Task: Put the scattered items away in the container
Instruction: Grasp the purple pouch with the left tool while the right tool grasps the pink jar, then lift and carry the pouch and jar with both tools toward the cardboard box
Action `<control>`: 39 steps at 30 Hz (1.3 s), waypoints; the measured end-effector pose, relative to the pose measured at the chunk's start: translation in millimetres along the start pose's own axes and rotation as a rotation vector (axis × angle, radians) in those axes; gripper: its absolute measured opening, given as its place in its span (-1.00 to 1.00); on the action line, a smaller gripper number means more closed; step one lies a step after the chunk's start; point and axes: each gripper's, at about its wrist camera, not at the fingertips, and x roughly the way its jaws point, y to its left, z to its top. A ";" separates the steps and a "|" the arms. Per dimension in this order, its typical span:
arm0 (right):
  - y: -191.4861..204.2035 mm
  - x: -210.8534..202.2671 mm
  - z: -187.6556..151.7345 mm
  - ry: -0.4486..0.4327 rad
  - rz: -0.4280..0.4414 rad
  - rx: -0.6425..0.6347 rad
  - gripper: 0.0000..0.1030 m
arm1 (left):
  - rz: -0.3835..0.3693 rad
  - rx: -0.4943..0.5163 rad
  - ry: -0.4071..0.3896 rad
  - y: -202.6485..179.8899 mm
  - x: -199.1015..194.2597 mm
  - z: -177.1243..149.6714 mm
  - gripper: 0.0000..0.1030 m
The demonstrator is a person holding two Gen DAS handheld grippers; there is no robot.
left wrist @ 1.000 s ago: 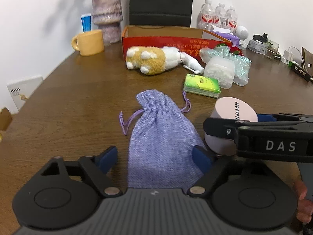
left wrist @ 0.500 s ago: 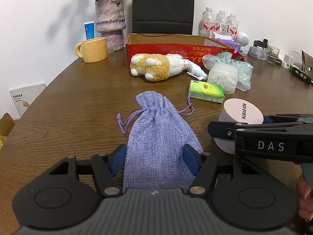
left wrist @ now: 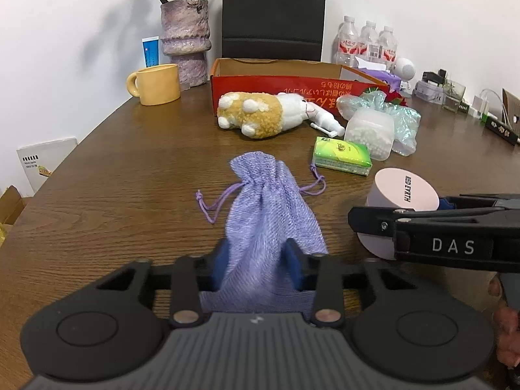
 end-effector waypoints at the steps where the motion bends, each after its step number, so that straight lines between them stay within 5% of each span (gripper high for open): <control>1: -0.6 -0.4 -0.2 -0.003 0.003 0.000 0.13 | 0.001 -0.003 -0.002 0.0 -0.2 -0.2 -0.40; 14: -10.1 -9.0 -4.5 -0.022 -0.019 0.016 0.12 | 0.016 -0.005 -0.005 -8.3 -2.3 -0.5 -0.85; 39: -27.6 -36.8 -8.2 -0.069 -0.021 0.056 0.12 | 0.030 0.001 0.005 -26.8 -12.0 1.6 -0.88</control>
